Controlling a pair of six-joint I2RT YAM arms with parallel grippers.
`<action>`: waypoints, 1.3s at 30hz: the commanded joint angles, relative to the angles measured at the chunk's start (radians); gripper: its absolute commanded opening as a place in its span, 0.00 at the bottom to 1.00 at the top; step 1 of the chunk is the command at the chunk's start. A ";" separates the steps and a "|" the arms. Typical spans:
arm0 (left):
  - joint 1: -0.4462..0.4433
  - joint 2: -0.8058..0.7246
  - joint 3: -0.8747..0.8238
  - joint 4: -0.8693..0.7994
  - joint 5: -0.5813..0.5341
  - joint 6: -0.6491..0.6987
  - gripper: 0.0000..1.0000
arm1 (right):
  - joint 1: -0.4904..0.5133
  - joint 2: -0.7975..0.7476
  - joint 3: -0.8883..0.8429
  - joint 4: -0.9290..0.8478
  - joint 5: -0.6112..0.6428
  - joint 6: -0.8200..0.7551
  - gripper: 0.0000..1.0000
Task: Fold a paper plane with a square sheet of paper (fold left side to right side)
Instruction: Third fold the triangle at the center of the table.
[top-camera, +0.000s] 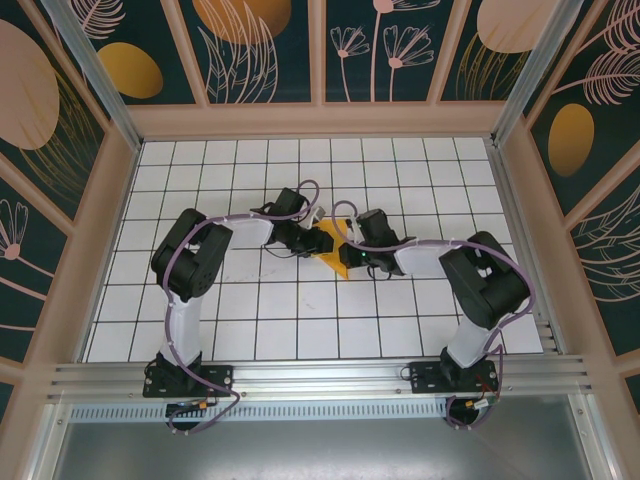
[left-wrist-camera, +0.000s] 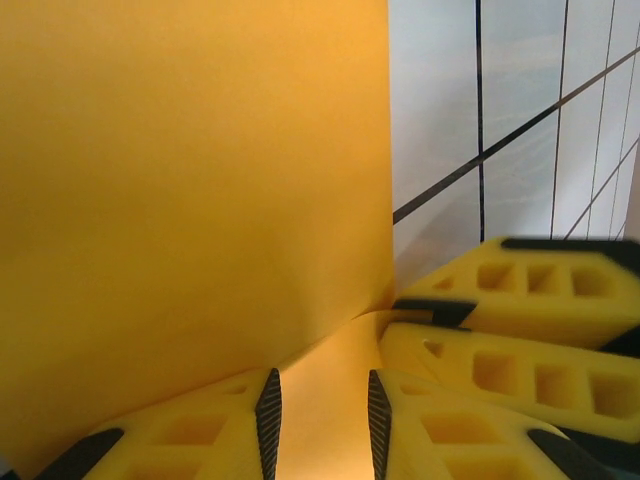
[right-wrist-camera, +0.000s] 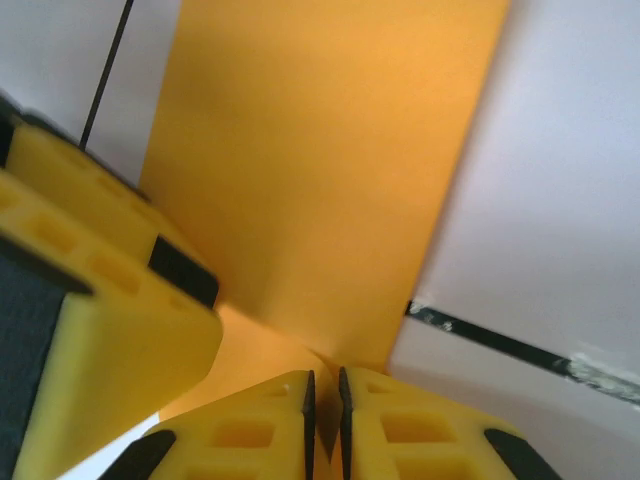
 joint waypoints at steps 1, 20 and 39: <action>0.000 0.058 -0.051 -0.025 -0.092 0.003 0.32 | -0.030 -0.076 0.056 -0.088 -0.017 0.013 0.29; 0.000 0.055 -0.044 -0.014 -0.092 -0.001 0.31 | 0.050 -0.193 -0.056 -0.131 -0.372 0.097 0.33; 0.000 0.051 -0.041 -0.016 -0.098 0.000 0.30 | 0.027 -0.072 -0.033 -0.162 -0.284 0.120 0.32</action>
